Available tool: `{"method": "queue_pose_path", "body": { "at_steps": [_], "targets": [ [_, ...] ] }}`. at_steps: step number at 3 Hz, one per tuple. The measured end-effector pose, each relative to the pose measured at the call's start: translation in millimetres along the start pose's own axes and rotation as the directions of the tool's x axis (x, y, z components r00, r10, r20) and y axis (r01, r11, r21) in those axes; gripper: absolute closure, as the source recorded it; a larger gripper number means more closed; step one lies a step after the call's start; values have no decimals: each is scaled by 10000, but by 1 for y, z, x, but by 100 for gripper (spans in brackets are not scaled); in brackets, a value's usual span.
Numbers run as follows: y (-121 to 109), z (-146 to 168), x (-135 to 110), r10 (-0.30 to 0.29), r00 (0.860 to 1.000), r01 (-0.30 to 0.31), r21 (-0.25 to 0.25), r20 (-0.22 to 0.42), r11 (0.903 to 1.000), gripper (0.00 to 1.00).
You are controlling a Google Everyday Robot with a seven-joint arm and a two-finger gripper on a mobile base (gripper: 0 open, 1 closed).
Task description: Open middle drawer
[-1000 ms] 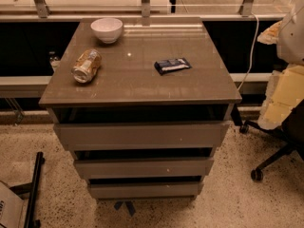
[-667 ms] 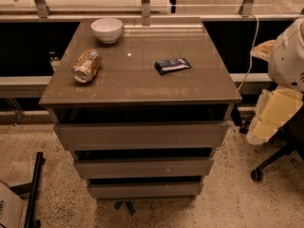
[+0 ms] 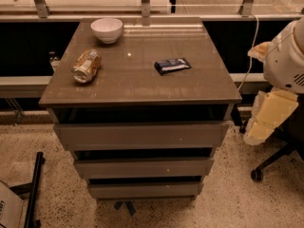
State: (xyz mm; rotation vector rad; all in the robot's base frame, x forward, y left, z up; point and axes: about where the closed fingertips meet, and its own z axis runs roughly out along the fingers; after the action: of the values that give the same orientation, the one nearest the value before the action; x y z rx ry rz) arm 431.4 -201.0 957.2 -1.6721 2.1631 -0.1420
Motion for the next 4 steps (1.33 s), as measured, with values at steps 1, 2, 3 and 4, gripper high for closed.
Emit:
{"method": "queue_pose_path", "body": {
  "at_steps": [1,2,3,4],
  "targets": [
    [12,19,-3,0,10000,0,-17,65,10000,0],
    [32,50,0,286,9984,-269,-344,497,9990,0],
    [52,83,3,862,9887,-766,-806,1230,9938,0],
    [68,112,6,1643,9634,-1419,-1172,2117,9829,0]
  ]
}}
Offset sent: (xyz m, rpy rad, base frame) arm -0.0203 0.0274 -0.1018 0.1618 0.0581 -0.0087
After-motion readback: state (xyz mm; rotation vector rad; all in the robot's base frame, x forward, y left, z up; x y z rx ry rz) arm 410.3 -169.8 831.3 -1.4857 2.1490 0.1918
